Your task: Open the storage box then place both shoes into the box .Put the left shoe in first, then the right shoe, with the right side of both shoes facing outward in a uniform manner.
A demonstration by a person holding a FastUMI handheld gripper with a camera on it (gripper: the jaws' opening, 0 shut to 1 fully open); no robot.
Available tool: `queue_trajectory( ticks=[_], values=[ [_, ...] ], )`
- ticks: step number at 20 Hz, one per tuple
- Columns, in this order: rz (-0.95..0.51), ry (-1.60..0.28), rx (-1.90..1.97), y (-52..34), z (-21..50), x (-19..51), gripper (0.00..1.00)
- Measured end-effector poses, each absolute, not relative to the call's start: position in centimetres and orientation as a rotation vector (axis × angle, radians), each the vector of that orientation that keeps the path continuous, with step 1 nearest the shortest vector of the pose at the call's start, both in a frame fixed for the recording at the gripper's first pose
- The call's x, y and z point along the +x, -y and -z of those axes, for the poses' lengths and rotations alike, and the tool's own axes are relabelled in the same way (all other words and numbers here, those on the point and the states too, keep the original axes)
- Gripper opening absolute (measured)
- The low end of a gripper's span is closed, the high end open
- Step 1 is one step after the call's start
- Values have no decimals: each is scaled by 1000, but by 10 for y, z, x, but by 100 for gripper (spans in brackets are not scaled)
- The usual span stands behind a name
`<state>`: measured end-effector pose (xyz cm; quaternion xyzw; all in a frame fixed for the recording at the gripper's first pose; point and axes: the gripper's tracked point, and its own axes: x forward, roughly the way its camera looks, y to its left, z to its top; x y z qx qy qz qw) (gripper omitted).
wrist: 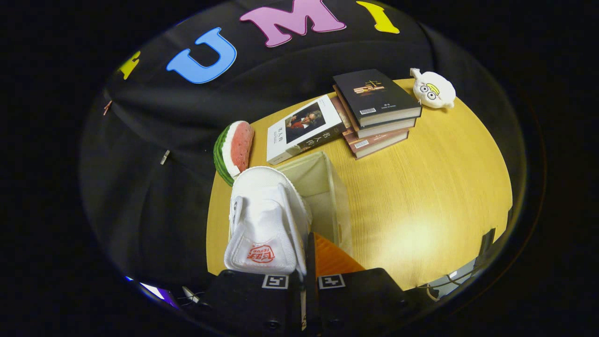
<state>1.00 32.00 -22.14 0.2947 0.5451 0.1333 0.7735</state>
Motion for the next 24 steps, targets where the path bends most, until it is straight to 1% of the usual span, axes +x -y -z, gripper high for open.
queue_trajectory(
  ticks=[3,6,18,24],
  values=[
    [-240,-1216,618,-326,246,10,9],
    [-188,-1206,581,-319,265,17,9],
    [-125,-1113,530,-325,272,30,9],
    [-78,-1138,494,-325,282,18,9]
  ],
)
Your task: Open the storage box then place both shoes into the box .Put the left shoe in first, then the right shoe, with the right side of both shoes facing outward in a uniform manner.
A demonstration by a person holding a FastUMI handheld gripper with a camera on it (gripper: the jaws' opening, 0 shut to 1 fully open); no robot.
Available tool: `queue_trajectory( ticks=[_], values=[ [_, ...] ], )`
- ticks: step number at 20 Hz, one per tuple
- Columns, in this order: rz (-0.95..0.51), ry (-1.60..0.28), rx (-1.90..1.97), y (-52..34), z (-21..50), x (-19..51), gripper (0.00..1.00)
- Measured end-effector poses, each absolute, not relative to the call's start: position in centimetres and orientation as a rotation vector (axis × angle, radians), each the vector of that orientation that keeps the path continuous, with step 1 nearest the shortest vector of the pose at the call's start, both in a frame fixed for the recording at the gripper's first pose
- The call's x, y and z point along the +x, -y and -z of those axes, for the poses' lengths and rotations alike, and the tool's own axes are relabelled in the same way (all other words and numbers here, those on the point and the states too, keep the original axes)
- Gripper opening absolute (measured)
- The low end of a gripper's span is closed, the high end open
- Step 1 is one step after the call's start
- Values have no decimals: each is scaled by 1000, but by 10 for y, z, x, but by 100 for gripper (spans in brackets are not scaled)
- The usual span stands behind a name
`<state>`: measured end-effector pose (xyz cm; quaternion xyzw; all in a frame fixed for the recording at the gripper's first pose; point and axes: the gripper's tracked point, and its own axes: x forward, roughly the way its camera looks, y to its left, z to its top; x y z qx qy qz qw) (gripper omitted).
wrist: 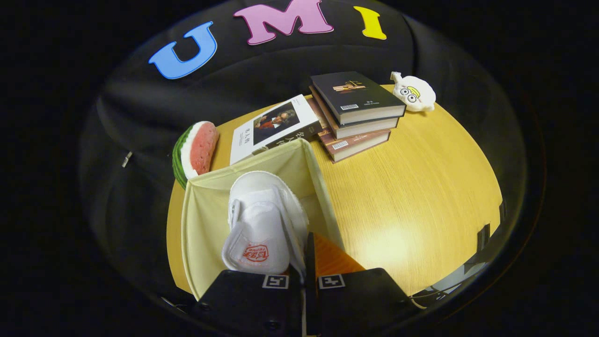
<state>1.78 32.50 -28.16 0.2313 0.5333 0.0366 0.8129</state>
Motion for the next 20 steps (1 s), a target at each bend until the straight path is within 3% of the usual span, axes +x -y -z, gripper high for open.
queue_trajectory(
  ticks=[1,3,5,6,12,20],
  values=[
    [-91,-1139,507,-331,279,17,11],
    [-160,-1105,578,-350,261,21,40],
    [-174,-1060,551,-346,247,26,92],
    [-182,-1041,516,-343,244,27,98],
    [-216,-950,510,-317,221,25,99],
    [-144,-661,464,-211,169,40,99]
  ],
)
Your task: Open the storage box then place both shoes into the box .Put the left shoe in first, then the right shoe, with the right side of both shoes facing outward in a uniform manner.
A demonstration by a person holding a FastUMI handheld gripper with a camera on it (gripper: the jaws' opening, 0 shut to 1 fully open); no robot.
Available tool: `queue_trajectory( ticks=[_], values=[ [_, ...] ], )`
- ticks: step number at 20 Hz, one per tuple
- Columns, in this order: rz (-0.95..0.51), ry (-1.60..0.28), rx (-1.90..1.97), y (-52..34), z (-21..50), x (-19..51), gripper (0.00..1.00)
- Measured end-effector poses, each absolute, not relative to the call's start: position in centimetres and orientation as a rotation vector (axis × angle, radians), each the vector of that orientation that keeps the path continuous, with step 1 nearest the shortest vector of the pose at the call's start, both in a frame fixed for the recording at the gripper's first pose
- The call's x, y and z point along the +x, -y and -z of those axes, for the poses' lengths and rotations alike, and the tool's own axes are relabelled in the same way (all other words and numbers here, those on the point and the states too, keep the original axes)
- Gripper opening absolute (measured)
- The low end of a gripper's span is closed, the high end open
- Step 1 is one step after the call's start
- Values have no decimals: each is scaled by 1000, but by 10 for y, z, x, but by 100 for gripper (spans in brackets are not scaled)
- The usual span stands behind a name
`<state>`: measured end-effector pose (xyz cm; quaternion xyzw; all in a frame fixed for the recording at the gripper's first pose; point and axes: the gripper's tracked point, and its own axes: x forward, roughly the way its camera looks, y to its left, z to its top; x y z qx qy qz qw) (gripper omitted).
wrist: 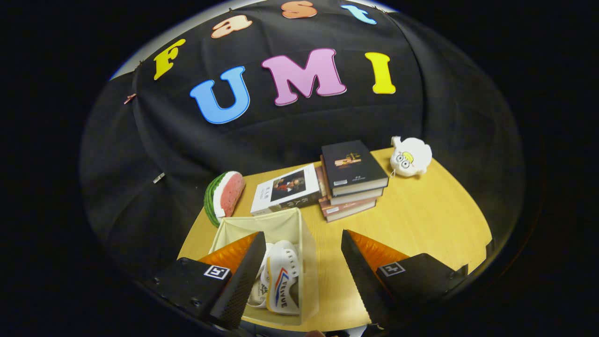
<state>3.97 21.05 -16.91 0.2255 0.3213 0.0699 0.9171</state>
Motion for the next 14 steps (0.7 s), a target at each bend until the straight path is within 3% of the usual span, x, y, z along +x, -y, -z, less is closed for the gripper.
queue_trajectory(
  ticks=[14],
  values=[
    [65,-288,171,-36,92,32,99]
  ],
)
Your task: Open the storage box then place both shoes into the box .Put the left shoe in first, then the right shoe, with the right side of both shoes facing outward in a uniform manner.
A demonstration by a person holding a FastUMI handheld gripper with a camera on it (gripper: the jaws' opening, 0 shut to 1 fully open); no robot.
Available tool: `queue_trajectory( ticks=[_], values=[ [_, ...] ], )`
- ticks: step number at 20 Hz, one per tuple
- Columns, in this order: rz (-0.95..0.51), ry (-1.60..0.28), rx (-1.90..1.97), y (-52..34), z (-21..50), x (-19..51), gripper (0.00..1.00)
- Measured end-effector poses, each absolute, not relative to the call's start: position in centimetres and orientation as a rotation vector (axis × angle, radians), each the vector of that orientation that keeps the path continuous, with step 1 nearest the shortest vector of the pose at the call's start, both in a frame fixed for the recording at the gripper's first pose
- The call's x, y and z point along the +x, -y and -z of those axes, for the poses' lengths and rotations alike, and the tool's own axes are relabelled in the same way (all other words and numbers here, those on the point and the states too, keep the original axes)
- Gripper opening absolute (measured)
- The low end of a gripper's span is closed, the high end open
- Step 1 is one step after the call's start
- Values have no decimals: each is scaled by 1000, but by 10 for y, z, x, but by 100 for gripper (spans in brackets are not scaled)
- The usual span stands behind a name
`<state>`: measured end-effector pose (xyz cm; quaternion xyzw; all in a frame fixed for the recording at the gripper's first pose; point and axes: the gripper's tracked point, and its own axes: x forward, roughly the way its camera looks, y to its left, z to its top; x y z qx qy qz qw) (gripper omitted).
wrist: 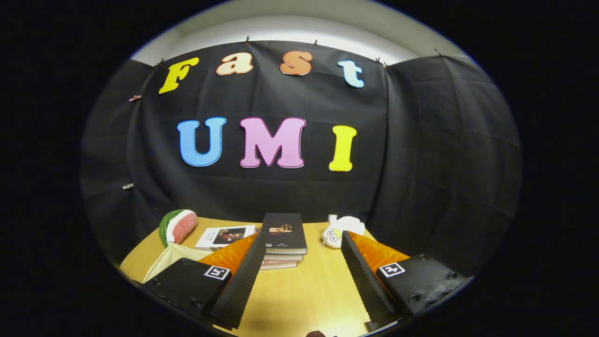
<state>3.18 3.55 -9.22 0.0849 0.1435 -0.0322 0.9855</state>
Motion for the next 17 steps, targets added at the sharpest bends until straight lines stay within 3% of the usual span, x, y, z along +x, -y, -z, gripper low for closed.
queue_trajectory(
  ticks=[9,17],
  values=[
    [161,-125,48,8,38,1,98],
    [182,-96,45,22,27,-7,98]
  ],
)
